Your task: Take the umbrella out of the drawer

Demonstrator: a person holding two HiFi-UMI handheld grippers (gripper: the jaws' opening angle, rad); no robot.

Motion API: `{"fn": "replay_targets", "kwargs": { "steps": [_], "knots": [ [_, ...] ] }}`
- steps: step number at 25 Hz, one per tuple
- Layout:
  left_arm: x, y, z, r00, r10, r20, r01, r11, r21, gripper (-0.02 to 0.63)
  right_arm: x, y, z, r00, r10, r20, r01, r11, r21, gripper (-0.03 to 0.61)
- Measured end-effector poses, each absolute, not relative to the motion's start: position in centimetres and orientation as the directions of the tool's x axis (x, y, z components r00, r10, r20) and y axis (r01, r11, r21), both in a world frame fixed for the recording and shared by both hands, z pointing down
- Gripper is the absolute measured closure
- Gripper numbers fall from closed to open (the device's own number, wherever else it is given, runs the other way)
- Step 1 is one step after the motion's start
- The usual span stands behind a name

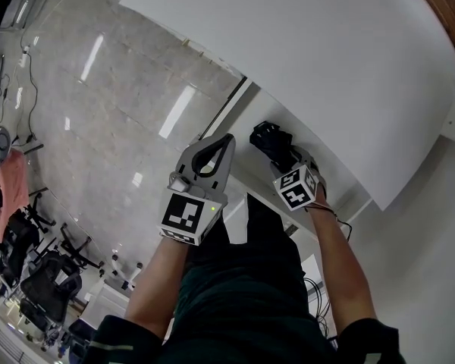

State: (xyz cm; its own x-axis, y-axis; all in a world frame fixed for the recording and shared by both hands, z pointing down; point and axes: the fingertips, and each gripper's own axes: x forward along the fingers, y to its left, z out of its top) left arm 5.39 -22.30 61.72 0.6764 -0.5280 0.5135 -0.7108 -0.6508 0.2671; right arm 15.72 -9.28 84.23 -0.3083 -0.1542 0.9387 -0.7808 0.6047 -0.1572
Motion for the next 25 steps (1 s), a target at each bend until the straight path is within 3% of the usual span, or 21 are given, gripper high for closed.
{"fn": "replay_targets", "kwargs": {
  "steps": [12, 25],
  "knots": [
    [3.4, -21.2, 61.4, 0.668, -0.518, 0.534, -0.712, -0.654, 0.256, 0.607, 15.6, -10.0, 86.5, -0.199, -0.144, 0.969, -0.812, 0.578, -0.08, 0.327],
    [3.1, -20.8, 60.1, 0.694, -0.506, 0.513, -0.689, -0.673, 0.269, 0.607, 15.5, -10.2, 84.1, -0.271, -0.241, 0.932, -0.82, 0.564, -0.093, 0.36]
  ]
}}
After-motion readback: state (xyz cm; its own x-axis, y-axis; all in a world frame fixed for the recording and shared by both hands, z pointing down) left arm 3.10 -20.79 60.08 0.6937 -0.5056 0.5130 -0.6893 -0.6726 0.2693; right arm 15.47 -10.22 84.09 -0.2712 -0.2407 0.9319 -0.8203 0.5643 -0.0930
